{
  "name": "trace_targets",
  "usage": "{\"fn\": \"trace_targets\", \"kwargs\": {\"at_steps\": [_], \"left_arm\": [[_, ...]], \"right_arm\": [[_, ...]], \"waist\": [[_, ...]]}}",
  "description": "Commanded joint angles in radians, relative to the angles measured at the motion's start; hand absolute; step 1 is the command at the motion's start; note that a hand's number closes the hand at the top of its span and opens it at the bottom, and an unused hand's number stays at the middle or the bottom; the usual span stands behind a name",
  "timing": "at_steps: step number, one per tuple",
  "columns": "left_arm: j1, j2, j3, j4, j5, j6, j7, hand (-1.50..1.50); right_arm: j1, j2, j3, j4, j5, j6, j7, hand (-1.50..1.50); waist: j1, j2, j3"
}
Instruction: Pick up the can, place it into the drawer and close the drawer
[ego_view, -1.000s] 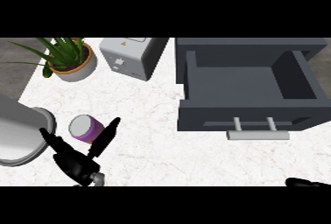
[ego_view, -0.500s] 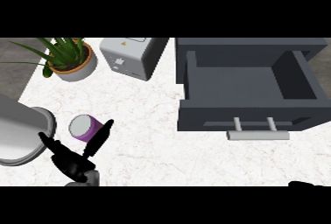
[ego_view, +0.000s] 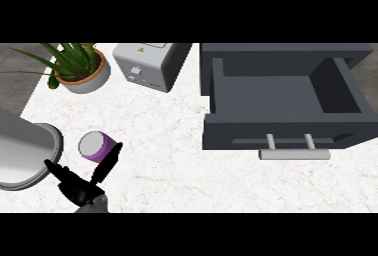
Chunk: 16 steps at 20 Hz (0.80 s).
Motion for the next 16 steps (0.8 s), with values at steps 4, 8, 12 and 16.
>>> {"fn": "trace_targets", "kwargs": {"at_steps": [4,8,12,16], "left_arm": [[-0.131,0.024,0.104,0.226,0.077,-0.16,-0.098,-1.5],[-0.208,0.036,0.148,0.403,0.097,-0.246,-0.195,-1.5],[-0.245,0.084,0.136,0.48,0.091,-0.372,-0.166,-1.5],[-0.291,0.085,0.151,0.518,0.083,-0.389,-0.158,1.5]], "right_arm": [[0.02,0.032,0.007,-0.028,0.023,0.007,0.001,-1.5],[-0.09,-0.058,-0.104,0.079,-0.066,0.042,0.004,-1.5],[-0.09,-0.011,-0.032,-0.007,0.013,-0.018,0.072,-1.5],[-0.019,-0.027,-0.121,0.024,-0.081,0.061,0.0,-1.5]], "waist": [[0.0,0.0,0.002],[0.0,0.001,0.002],[-0.001,0.002,0.001],[-0.003,0.0,0.002]]}}
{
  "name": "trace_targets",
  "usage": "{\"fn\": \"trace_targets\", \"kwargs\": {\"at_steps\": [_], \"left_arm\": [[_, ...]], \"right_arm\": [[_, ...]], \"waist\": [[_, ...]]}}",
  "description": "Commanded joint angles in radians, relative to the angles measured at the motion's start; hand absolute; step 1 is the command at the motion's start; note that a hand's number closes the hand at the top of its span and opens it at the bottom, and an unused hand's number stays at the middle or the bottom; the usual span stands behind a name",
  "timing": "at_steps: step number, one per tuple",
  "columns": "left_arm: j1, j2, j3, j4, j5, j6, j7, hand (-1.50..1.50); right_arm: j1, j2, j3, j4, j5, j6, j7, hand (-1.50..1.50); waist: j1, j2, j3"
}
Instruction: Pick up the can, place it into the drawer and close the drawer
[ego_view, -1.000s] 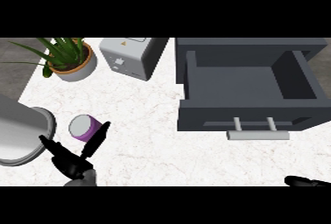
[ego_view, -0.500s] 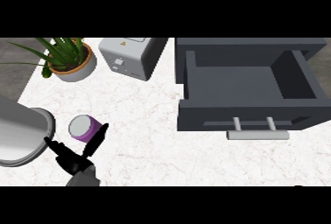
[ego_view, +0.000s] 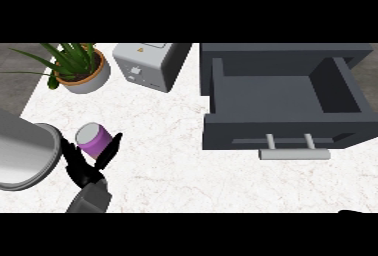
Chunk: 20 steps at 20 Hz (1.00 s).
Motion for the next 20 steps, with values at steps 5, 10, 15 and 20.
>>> {"fn": "trace_targets", "kwargs": {"at_steps": [5,10,15,20], "left_arm": [[-0.14,0.061,0.044,0.15,-0.003,-0.165,0.011,1.5],[-0.134,0.07,0.06,0.221,-0.026,-0.267,-0.075,1.5],[-0.24,0.075,-0.249,0.222,-0.233,-0.464,0.126,1.5],[-0.311,0.042,-0.296,0.214,-0.26,-0.618,0.179,1.5]], "right_arm": [[-0.023,-0.009,-0.018,-0.009,0.008,-0.007,0.045,-1.5],[0.025,0.0,-0.066,0.041,-0.028,0.054,-0.081,-1.5],[-0.091,-0.008,0.001,0.02,0.023,-0.014,0.032,-1.5],[-0.027,0.002,-0.011,0.003,0.023,0.008,-0.01,-1.5]], "waist": [[-0.002,0.001,0.0],[-0.005,0.001,0.0],[-0.029,0.007,-0.001],[-0.016,0.001,0.0]]}}
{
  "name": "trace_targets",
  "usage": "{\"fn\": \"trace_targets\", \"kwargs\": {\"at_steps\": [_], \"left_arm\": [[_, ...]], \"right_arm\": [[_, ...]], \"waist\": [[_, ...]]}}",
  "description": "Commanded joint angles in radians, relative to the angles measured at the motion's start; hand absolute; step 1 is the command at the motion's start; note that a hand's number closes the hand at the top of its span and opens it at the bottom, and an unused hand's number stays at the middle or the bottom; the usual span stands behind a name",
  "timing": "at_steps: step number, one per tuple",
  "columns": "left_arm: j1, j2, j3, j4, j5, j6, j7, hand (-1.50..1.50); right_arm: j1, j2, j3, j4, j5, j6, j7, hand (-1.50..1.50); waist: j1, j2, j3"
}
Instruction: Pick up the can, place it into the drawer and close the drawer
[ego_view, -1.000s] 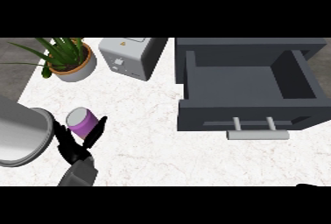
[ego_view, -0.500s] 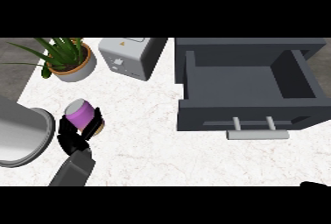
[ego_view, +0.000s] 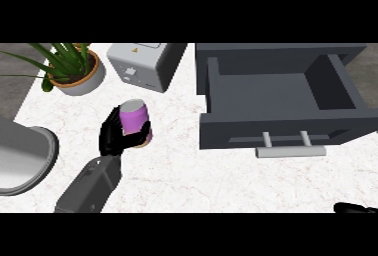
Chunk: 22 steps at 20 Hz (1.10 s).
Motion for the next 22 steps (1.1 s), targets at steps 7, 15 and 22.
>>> {"fn": "trace_targets", "kwargs": {"at_steps": [7,15,22], "left_arm": [[-0.109,-0.008,-0.063,-0.058,-0.089,-0.122,0.121,1.5],[-0.212,-0.009,-0.119,-0.352,-0.132,0.012,0.438,1.5],[-0.322,-0.058,-0.147,-0.538,-0.167,0.131,0.673,1.5]], "right_arm": [[0.006,-0.035,-0.067,0.009,-0.022,0.025,-0.017,-1.5],[0.007,0.013,-0.016,-0.048,0.037,-0.021,0.016,-1.5],[0.005,-0.003,-0.04,-0.021,0.034,-0.013,0.019,-1.5]], "waist": [[0.024,-0.006,0.001],[0.033,-0.01,0.002],[0.032,-0.01,0.002]]}}
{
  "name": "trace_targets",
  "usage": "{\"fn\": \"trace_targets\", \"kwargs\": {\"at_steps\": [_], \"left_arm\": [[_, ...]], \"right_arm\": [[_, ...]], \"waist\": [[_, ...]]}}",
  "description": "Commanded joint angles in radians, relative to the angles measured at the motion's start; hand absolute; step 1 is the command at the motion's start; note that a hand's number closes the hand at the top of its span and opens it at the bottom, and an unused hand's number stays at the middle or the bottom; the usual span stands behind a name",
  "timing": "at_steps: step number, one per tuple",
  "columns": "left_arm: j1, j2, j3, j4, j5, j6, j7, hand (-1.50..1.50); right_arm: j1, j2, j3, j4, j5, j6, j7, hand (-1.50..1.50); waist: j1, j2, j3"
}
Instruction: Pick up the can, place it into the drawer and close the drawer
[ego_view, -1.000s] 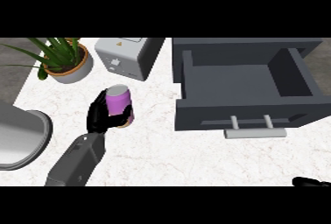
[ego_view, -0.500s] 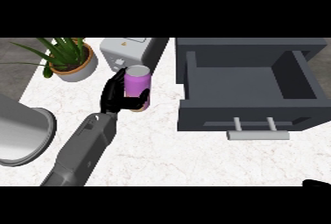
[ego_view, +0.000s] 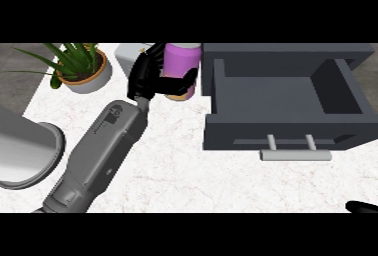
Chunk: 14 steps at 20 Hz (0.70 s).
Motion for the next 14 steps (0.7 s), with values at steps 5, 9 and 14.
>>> {"fn": "trace_targets", "kwargs": {"at_steps": [5,9,14], "left_arm": [[-0.215,-0.022,-0.007,-0.086,-0.073,0.131,0.257,1.5],[-0.294,-0.062,0.016,0.008,-0.103,0.102,0.245,1.5],[-0.443,-0.085,0.047,0.077,-0.122,0.132,0.344,1.5]], "right_arm": [[0.019,0.016,0.013,-0.035,0.006,0.001,0.012,-1.5],[-0.051,-0.033,-0.022,0.017,-0.028,0.006,0.041,-1.5],[-0.066,-0.015,-0.001,-0.016,0.003,-0.025,0.059,-1.5]], "waist": [[-0.009,0.002,0.0],[-0.015,0.006,0.0],[-0.014,0.006,0.0]]}}
